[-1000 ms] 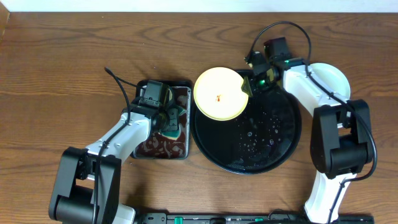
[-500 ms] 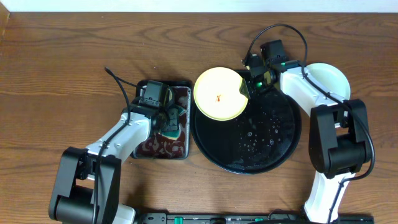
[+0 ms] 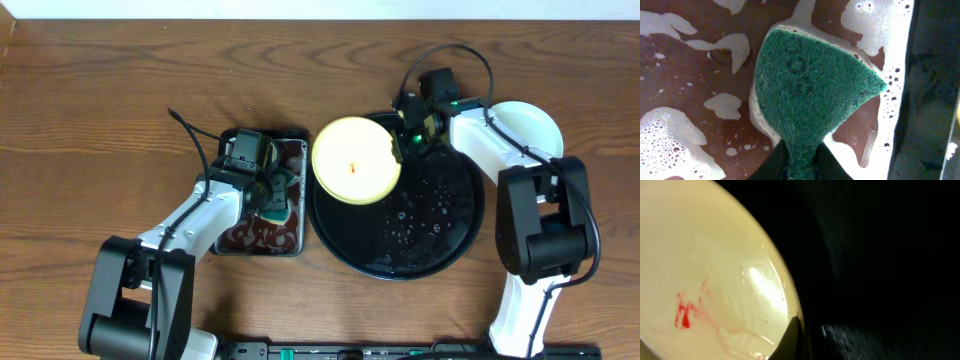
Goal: Clean dirty plates on tray and stack at the side
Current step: 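Pull the yellow plate to the center of the black tray with right gripper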
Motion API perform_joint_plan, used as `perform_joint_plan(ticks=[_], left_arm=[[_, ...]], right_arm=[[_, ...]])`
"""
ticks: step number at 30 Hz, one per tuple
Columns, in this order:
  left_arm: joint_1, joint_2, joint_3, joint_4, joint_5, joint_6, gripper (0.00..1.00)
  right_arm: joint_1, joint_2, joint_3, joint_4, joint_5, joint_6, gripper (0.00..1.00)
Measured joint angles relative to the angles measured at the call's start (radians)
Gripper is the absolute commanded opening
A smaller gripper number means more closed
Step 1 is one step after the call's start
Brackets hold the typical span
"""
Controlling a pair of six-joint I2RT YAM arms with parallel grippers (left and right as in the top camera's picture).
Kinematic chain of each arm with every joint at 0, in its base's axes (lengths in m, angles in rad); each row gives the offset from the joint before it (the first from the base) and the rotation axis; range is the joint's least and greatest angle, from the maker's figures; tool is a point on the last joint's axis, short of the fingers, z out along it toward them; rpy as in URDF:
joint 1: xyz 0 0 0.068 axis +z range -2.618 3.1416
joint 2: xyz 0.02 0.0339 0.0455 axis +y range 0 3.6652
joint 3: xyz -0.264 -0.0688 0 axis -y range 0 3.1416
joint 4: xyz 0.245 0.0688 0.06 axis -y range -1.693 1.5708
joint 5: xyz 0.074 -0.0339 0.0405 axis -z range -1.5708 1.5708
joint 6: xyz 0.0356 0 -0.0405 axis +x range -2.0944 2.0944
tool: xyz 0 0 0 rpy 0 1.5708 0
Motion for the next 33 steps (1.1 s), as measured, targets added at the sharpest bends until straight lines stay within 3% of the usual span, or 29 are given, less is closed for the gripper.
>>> perform_joint_plan(ticks=[6,10,13,26,28,31,33], left_arm=[[0.000,0.000,0.000,0.000,0.000,0.000,0.17],[0.000,0.000,0.000,0.000,0.000,0.000,0.17],[0.000,0.000,0.000,0.000,0.000,-0.002,0.08],[0.000,-0.023,0.000,-0.015,0.000,0.000,0.07],[0.000,-0.055,0.000,-0.020,-0.005,0.000,0.08],[0.000,-0.121,0.000,-0.021,-0.034,0.006,0.24],[0.000,-0.163,0.000,-0.021,-0.054,0.002,0.26]], right_arm=[[-0.042,-0.103,-0.007,-0.210,0.061,0.003,0.01],[-0.049,-0.158,-0.007,-0.252,0.079,0.003,0.01],[-0.048,-0.158,-0.029,-0.217,0.080,0.007,0.01],[-0.048,-0.164,-0.241,-0.033,0.077,0.068,0.01],[-0.048,-0.166,-0.243,-0.030,0.076,0.070,0.01],[-0.048,-0.167,-0.246,-0.025,0.076,0.071,0.01],[-0.048,-0.167,-0.246,-0.023,0.076,0.071,0.01]])
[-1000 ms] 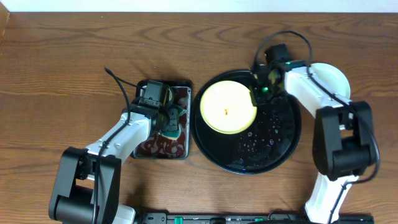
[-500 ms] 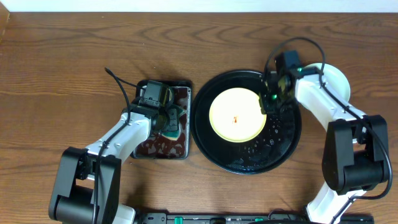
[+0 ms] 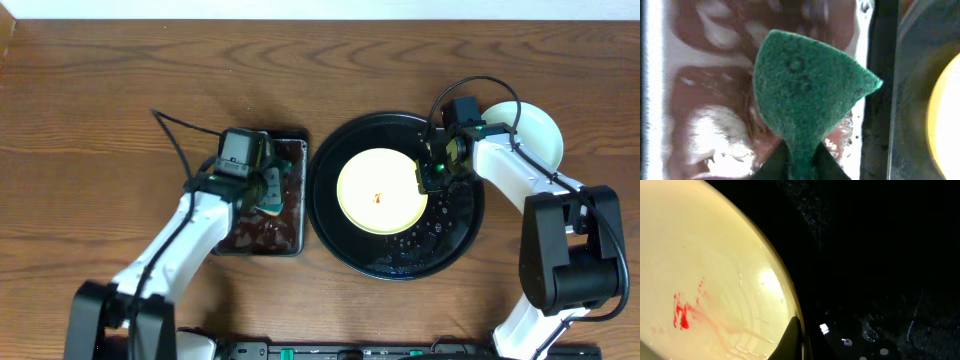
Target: Clean dirty plates on tray and stack at the side
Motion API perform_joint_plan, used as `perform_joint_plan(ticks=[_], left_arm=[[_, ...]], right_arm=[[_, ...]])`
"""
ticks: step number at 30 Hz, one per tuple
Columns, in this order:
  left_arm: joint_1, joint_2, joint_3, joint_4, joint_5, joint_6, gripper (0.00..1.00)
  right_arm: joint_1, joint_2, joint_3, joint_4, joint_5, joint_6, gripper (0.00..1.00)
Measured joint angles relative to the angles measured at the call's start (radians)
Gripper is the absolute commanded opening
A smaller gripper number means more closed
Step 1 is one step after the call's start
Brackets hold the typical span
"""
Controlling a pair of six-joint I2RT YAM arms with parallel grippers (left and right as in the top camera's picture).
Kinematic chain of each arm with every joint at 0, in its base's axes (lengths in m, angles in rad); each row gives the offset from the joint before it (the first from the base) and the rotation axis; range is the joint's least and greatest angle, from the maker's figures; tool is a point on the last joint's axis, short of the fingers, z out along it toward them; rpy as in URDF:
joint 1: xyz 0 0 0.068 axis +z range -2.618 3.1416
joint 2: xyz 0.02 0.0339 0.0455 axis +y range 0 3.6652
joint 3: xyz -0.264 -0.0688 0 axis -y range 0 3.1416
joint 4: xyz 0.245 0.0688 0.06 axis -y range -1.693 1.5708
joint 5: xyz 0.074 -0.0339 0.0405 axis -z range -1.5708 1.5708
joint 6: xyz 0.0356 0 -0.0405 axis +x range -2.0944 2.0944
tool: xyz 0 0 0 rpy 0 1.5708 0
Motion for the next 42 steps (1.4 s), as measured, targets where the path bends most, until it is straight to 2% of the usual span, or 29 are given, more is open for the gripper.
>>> perform_joint_plan(ticks=[1,2,6,15,17,21,22,31,38,42], left_arm=[[0.000,-0.012,0.000,0.000,-0.006,-0.002,0.28],[0.000,-0.018,0.000,0.000,-0.013,-0.005,0.34],[0.000,-0.005,0.000,0.000,-0.024,-0.009,0.45],[0.000,0.148,0.000,0.030,-0.010,-0.013,0.45],[0.000,0.167,0.000,0.043,0.003,-0.015,0.37],[0.001,0.190,0.000,0.062,0.024,-0.021,0.11],[0.000,0.191,0.000,0.064,0.033,-0.023,0.08],[-0.005,0.174,0.000,0.063,0.027,-0.017,0.08],[-0.003,0.071,-0.012,0.040,0.002,-0.039,0.08],[0.026,0.017,-0.012,0.058,0.070,-0.062,0.07]], right_arm=[[0.000,0.000,0.000,0.002,0.000,0.000,0.01],[0.000,0.000,0.000,0.003,0.000,0.000,0.01],[0.000,0.000,-0.001,0.008,-0.002,0.000,0.01],[0.000,0.000,-0.001,0.010,-0.004,0.000,0.01],[0.000,0.000,-0.001,0.010,-0.004,0.000,0.01],[0.000,0.000,-0.001,0.010,-0.005,0.000,0.01],[0.000,0.000,-0.001,0.010,-0.005,0.000,0.01],[0.000,0.000,-0.001,0.010,-0.007,0.000,0.01],[0.000,0.000,-0.001,0.010,-0.007,0.000,0.01],[0.000,0.000,-0.002,0.010,-0.007,0.000,0.01]])
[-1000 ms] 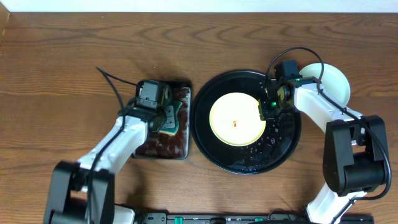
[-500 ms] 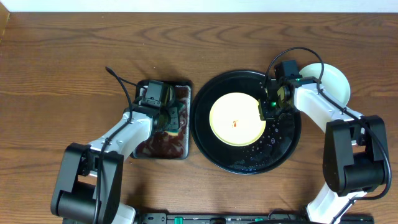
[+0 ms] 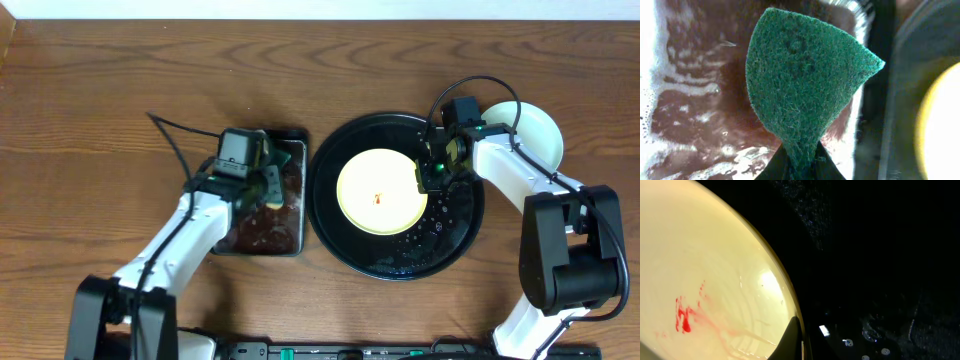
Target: Clean dirty plates on tray and stack at the side
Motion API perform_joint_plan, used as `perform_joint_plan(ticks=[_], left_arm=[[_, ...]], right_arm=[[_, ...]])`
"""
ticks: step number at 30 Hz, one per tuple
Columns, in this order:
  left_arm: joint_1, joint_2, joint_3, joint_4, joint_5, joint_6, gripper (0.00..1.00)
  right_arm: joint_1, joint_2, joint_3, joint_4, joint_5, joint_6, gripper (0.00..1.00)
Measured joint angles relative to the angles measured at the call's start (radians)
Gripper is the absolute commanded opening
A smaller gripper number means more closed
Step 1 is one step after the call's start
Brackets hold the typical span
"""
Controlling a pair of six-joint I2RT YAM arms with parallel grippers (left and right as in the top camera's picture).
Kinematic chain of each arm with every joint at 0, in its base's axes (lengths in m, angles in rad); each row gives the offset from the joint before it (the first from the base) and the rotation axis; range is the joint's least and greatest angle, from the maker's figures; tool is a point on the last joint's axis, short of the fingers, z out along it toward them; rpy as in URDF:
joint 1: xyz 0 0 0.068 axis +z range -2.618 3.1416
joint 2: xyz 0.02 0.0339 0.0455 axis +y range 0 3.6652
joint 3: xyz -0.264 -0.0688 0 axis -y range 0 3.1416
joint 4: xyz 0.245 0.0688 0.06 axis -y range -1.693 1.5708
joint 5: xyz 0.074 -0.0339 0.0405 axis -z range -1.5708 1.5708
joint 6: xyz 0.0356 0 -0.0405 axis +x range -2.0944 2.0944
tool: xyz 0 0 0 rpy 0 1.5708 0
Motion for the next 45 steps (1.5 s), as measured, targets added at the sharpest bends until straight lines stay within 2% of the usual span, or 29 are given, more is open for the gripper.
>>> perform_joint_plan(ticks=[6,13,19,28,45], left_arm=[[0.130,-0.005,0.000,0.021,0.216,0.001,0.07],[0.314,-0.005,0.000,0.025,0.576,0.064,0.07],[0.378,-0.005,0.000,0.024,0.756,0.128,0.07],[0.383,-0.005,0.000,0.024,0.827,0.150,0.07],[0.383,-0.005,0.000,0.024,0.831,0.159,0.08]], right_arm=[[0.000,0.000,0.000,0.000,0.000,0.000,0.01],[0.000,0.000,0.000,0.000,0.000,0.000,0.01],[0.000,0.000,-0.001,0.002,0.000,0.000,0.01],[0.000,0.000,-0.002,0.003,0.000,0.000,0.02],[0.000,0.000,-0.003,0.006,0.000,0.000,0.02]])
